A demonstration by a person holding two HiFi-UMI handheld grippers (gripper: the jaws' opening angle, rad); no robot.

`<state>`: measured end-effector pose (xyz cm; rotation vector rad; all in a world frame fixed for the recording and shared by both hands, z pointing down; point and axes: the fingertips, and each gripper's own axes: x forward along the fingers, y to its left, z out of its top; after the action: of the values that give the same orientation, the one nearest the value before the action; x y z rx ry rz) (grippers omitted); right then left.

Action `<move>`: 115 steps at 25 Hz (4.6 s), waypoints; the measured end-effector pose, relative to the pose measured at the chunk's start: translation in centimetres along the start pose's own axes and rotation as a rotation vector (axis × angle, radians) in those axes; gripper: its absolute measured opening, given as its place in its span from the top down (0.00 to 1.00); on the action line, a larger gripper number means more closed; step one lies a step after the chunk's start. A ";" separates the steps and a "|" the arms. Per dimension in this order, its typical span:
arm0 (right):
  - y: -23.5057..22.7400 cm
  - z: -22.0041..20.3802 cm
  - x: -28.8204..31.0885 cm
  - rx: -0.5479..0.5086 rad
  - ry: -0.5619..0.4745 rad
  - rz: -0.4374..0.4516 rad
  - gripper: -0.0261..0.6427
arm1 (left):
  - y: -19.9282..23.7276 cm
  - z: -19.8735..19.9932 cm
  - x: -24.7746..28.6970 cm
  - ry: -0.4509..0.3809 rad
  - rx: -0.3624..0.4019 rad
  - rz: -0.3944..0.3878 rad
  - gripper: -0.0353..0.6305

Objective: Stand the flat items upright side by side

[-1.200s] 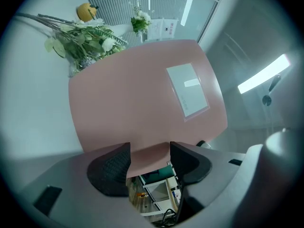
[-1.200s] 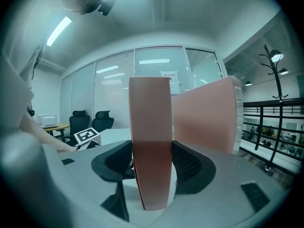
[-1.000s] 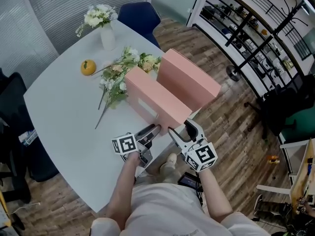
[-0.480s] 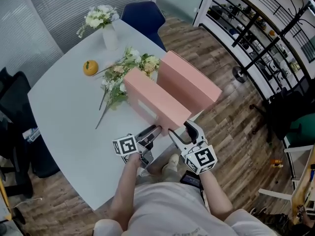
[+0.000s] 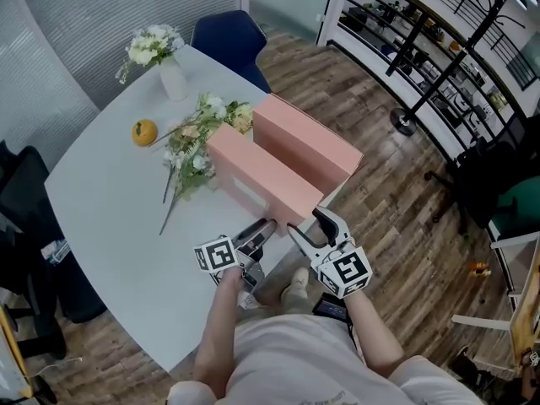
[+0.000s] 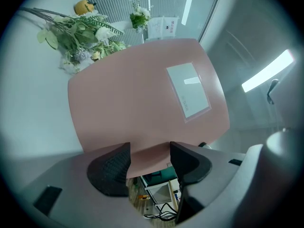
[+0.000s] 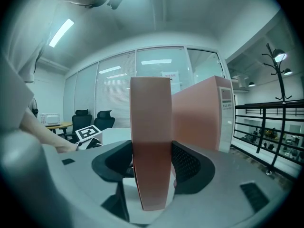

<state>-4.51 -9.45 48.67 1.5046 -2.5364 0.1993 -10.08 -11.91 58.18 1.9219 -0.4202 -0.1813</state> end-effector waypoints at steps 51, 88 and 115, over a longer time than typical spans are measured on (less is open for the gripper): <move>-5.6 0.2 -1.1 -0.045 0.044 -0.014 0.55 | -0.7 -0.2 5.6 0.034 0.006 -0.018 0.58; -6.4 0.0 -2.2 -0.058 0.043 -0.054 0.56 | -0.9 -0.9 6.8 0.069 0.019 -0.026 0.58; -6.5 0.0 -3.0 0.010 0.030 -0.106 0.56 | -1.5 0.0 5.7 0.047 0.035 -0.029 0.58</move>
<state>2.55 -10.03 48.10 1.6228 -2.4284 0.2180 -4.49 -13.53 57.25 1.9634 -0.3666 -0.1489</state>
